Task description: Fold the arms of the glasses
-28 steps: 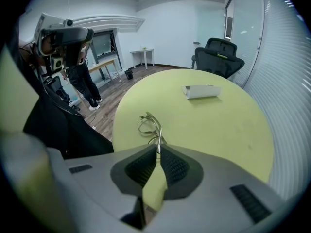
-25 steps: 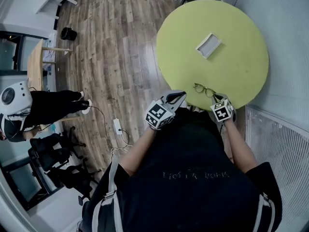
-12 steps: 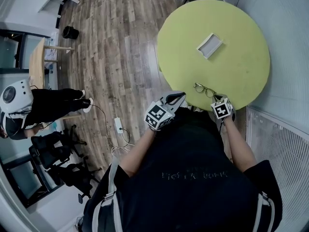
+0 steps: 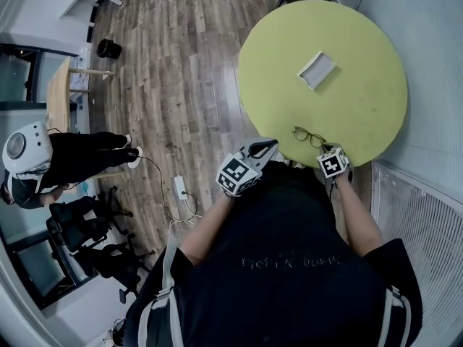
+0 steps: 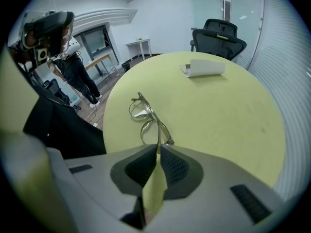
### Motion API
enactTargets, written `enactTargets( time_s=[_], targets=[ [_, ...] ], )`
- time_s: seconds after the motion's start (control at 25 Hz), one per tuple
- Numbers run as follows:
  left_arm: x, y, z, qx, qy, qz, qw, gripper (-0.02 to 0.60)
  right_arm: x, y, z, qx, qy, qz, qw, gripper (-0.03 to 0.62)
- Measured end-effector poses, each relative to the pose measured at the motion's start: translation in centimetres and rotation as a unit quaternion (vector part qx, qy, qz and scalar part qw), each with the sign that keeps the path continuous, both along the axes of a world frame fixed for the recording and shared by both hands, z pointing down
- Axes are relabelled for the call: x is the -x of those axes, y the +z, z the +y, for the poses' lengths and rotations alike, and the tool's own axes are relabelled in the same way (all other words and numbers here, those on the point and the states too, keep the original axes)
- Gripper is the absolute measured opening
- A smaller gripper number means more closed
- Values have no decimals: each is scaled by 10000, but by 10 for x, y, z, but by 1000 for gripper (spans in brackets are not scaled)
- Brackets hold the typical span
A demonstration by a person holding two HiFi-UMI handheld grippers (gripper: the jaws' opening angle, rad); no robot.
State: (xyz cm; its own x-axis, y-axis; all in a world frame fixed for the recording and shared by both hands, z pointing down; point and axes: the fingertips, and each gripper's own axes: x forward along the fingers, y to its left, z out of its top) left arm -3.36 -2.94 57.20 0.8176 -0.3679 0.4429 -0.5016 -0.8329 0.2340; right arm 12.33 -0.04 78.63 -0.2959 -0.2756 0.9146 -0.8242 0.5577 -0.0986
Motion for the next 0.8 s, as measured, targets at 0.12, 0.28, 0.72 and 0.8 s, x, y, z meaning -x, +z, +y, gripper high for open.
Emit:
enactTargets(
  time_s=[0.12, 0.28, 0.72, 0.8],
  targets=[
    [-1, 3, 0, 4, 46, 19, 10000, 20, 0, 8, 1, 61, 48, 11, 10000, 44],
    [-3, 5, 1, 30, 111, 21, 9999, 20, 4, 13, 1, 53, -88, 91, 9999, 44],
    [-5, 5, -3, 6, 161, 83, 9998, 20, 4, 15, -1, -139, -192, 179, 9996, 46],
    [-5, 4, -6, -18, 115, 106, 9999, 20, 3, 8, -1, -218, -114, 50, 9997, 48]
  ],
)
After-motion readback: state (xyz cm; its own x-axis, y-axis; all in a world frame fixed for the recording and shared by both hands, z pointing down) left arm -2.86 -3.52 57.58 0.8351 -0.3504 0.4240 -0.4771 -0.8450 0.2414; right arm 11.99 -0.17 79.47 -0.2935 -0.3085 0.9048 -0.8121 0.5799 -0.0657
